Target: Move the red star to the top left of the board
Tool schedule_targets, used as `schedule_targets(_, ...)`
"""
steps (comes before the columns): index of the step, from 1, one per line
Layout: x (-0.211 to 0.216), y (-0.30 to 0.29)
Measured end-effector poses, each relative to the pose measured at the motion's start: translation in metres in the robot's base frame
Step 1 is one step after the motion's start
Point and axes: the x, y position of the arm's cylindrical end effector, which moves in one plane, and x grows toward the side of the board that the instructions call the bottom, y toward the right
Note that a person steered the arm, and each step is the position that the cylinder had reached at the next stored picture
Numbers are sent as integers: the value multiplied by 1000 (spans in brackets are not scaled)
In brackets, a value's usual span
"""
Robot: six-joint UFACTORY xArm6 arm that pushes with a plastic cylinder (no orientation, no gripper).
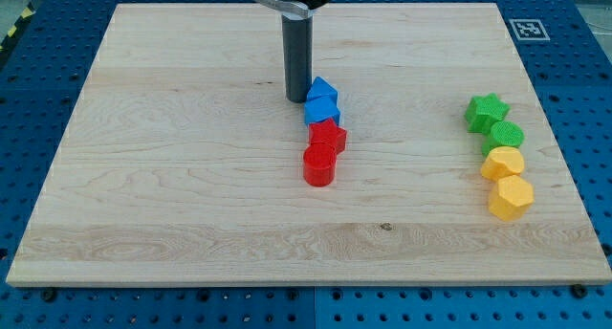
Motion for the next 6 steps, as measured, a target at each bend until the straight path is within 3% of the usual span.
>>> schedule_targets(1, -22, -9)
schedule_targets(2, -35, 32)
schedule_targets(3, -21, 75)
schedule_targets(5, 86, 98)
schedule_targets(6, 110, 60)
